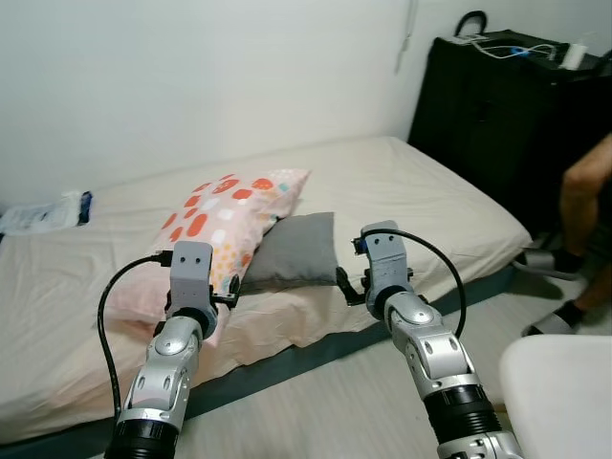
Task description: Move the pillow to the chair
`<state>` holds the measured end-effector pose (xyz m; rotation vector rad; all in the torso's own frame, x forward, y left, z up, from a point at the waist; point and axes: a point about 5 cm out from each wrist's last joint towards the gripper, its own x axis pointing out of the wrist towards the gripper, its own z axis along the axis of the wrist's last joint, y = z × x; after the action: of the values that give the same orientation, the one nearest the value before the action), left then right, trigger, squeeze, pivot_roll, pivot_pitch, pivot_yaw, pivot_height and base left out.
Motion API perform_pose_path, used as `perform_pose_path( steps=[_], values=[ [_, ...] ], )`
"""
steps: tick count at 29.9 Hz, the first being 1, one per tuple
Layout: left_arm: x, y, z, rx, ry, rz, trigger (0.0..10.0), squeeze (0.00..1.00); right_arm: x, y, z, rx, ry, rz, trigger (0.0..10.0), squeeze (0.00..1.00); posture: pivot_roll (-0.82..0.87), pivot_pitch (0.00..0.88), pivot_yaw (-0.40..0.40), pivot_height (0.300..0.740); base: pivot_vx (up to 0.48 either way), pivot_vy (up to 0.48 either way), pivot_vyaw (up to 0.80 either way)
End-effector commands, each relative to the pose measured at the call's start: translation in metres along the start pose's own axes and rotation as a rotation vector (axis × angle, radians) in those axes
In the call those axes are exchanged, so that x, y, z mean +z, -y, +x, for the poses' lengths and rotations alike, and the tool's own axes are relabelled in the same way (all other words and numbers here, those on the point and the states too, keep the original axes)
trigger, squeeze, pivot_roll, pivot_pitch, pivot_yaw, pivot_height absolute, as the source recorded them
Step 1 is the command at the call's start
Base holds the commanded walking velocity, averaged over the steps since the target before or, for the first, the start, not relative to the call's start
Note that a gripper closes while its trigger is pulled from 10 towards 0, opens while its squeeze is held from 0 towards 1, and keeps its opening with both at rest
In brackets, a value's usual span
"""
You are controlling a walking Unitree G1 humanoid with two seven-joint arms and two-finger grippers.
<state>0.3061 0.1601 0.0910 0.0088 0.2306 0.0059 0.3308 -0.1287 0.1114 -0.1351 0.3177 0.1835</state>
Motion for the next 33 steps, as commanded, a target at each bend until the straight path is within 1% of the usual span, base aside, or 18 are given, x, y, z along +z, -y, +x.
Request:
perform_pose_path(
  steps=[1, 4, 6, 8, 11, 12, 16, 19, 20, 21, 22, 24, 25, 26, 27, 28, 29, 33],
  values=[
    [0.002, 0.000, 0.001, 0.007, -0.006, 0.005, 10.0, 0.00, -0.004, -0.001, 0.001, 0.008, -0.008, 0.019, 10.0, 0.00, 0.01, 0.020, 0.037, 0.740, 0.000, 0.000, 0.00],
    [0.006, 0.002, 0.002, -0.010, -0.003, 0.021, 10.0, 0.00, -0.005, -0.002, 0.002, -0.008, -0.006, 0.050, 10.0, 0.00, 0.04, 0.025, 0.083, 0.740, 0.000, 0.000, 0.00],
    [0.007, 0.003, 0.002, -0.018, -0.003, 0.024, 10.0, 0.00, -0.005, -0.002, 0.002, -0.014, -0.004, 0.063, 10.0, 0.00, 0.04, 0.025, 0.083, 0.740, 0.000, 0.000, 0.00],
    [0.009, 0.003, 0.002, -0.040, -0.004, 0.040, 10.0, 0.00, -0.004, 0.000, 0.002, -0.031, 0.000, 0.095, 10.0, 0.00, 0.05, 0.038, 0.122, 0.740, 0.000, 0.000, 0.00],
    [0.010, 0.003, 0.002, -0.052, -0.008, 0.055, 10.0, 0.00, -0.005, 0.001, 0.002, -0.038, 0.001, 0.100, 10.0, 0.00, 0.05, 0.038, 0.122, 0.740, 0.000, 0.000, 0.00],
    [0.010, 0.002, 0.001, -0.062, -0.012, 0.062, 10.0, 0.00, -0.004, 0.000, 0.001, -0.038, 0.007, 0.098, 10.0, 0.00, 0.05, 0.043, 0.153, 0.740, 0.000, 0.000, 0.00],
    [0.010, 0.001, 0.002, -0.062, -0.012, 0.066, 10.0, 0.00, -0.003, -0.001, 0.001, -0.034, 0.014, 0.093, 10.0, 0.00, 0.04, 0.054, 0.150, 0.740, 0.000, 0.000, 0.00],
    [0.011, 0.000, 0.005, -0.040, -0.006, 0.060, 10.0, 0.00, 0.000, -0.003, 0.001, -0.014, 0.024, 0.066, 10.0, 0.00, 0.03, 0.069, 0.112, 0.740, 0.000, 0.000, 0.00],
    [0.012, -0.003, 0.006, -0.007, 0.003, 0.053, 10.0, 0.00, 0.005, -0.006, 0.002, 0.018, 0.037, 0.026, 10.0, 0.00, 0.02, 0.080, 0.077, 0.740, 0.000, 0.000, 0.00],
    [0.013, -0.004, 0.006, 0.004, 0.007, 0.050, 10.0, 0.00, 0.006, -0.007, 0.003, 0.031, 0.041, 0.013, 10.0, 0.00, 0.02, 0.080, 0.077, 0.740, 0.000, 0.000, 0.00],
    [0.012, -0.007, 0.005, 0.021, 0.011, 0.045, 10.0, 0.00, 0.009, -0.010, 0.003, 0.055, 0.051, -0.008, 10.0, 0.00, 0.01, 0.082, 0.037, 0.740, 0.000, 0.000, 0.00],
    [0.012, -0.009, 0.005, 0.030, 0.012, 0.041, 10.0, 0.00, 0.010, -0.011, 0.003, 0.069, 0.058, -0.020, 10.0, 0.00, 0.00, 0.081, 0.024, 0.740, 0.000, 0.000, 0.00],
    [0.012, -0.011, 0.003, 0.045, 0.018, 0.037, 10.0, 0.00, 0.012, -0.013, 0.003, 0.088, 0.066, -0.040, 10.0, 0.00, 0.00, 0.081, -0.005, 0.740, 0.000, 0.000, 0.00],
    [0.012, -0.011, 0.003, 0.045, 0.018, 0.037, 10.0, 0.00, 0.012, -0.013, 0.003, 0.088, 0.066, -0.040, 10.0, 0.00, 0.00, 0.081, -0.005, 0.740, 0.000, 0.000, 0.00],
    [0.013, -0.012, 0.001, 0.045, 0.029, 0.044, 10.0, 0.00, 0.014, -0.014, 0.003, 0.108, 0.076, -0.053, 10.0, 0.00, -0.01, 0.082, -0.059, 0.740, 0.000, 0.000, 0.00],
    [0.013, -0.012, 0.001, 0.045, 0.029, 0.044, 10.0, 0.00, 0.014, -0.014, 0.003, 0.108, 0.076, -0.053, 10.0, 0.00, -0.01, 0.082, -0.059, 0.740, 0.000, 0.000, 0.00],
    [0.014, -0.010, -0.001, 0.034, 0.046, 0.066, 10.0, 0.00, 0.015, -0.014, 0.003, 0.127, 0.083, -0.057, 10.0, 0.00, 0.01, 0.084, -0.100, 0.740, 0.000, 0.000, 0.00],
    [0.015, -0.009, -0.005, 0.032, 0.062, 0.069, 10.0, 0.00, 0.015, -0.015, 0.004, 0.157, 0.101, -0.079, 10.0, 0.00, 0.01, 0.082, -0.128, 0.740, 0.000, 0.000, 0.00]
  ],
)
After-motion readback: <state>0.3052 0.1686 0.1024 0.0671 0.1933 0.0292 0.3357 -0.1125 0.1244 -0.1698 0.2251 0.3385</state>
